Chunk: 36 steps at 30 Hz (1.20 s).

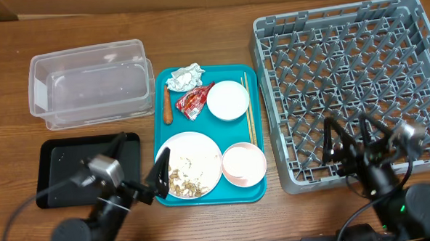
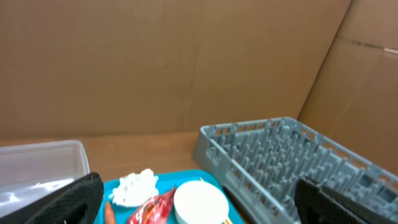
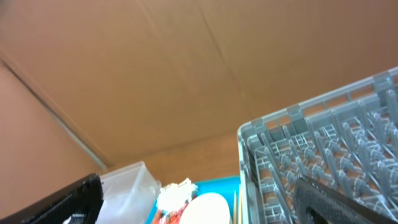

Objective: Sort waste into correct bins and load items into the dishwasher

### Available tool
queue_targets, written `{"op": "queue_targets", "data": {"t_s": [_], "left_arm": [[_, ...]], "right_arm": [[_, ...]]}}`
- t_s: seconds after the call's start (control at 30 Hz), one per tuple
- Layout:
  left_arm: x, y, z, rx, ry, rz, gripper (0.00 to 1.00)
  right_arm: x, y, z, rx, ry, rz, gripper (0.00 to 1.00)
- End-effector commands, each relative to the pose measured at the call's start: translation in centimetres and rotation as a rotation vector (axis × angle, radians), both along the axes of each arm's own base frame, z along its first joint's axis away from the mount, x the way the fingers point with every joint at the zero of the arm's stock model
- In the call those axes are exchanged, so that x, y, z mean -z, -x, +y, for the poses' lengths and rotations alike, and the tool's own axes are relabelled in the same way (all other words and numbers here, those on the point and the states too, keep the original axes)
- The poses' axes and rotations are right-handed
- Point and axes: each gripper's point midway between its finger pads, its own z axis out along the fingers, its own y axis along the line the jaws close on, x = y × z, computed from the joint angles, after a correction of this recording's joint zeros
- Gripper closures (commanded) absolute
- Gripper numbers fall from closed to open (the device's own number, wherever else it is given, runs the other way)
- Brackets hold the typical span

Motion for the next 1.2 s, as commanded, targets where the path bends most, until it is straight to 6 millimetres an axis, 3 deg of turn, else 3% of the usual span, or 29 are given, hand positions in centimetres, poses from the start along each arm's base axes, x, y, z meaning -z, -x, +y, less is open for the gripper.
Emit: {"op": "queue_targets", "data": {"t_s": [0.0,0.2,0.4,0.5,0.6,0.77,0.97,1.03,1.17], "left_arm": [[-3.9,-1.2,0.1,-0.008,-0.002,0.083,0.0],[-7.0,-4.5,-0.5,0.024,-0.025,0.39,0.0],[-6.3,-6.7,-0.6,0.058,-0.112,0.652,0.0],[-6.1,-6.8,-2.7,0.17,0.01,0.768,0.0],[-5.4,-7.0,-4.2,0.266,0.052,0.82,0.0],[-1.7,-6.7,-5.4,0.288,0.031,1.01,0.0],[4.9,-5.3,-8.4,0.139,-0.304,1.202,0.04],[6.4,-5.1,-10.0,0.098,-0.382,1.224,0.04],[9.4,-4.0,-15.0,0.175,-0.508,1.254,0.08]], "right_arm": [[-2.6,-1.7,0.5,-0.018,0.043,0.106,0.0],[-1.6,-4.9,1.2,-0.035,0.109,0.512,0.0],[-0.7,-7.8,2.6,-0.112,0.169,0.71,0.0],[0.2,-8.7,4.3,-0.197,0.14,0.756,0.0],[0.6,-8.9,4.6,-0.215,0.131,0.771,0.0],[0.6,-8.8,4.3,-0.199,0.137,0.772,0.0],[1.0,-9.1,2.8,-0.078,0.103,0.807,0.0],[1.2,-9.2,1.8,0.004,0.08,0.825,0.0],[1.7,-9.1,0.1,0.093,0.055,0.859,0.0]]}}
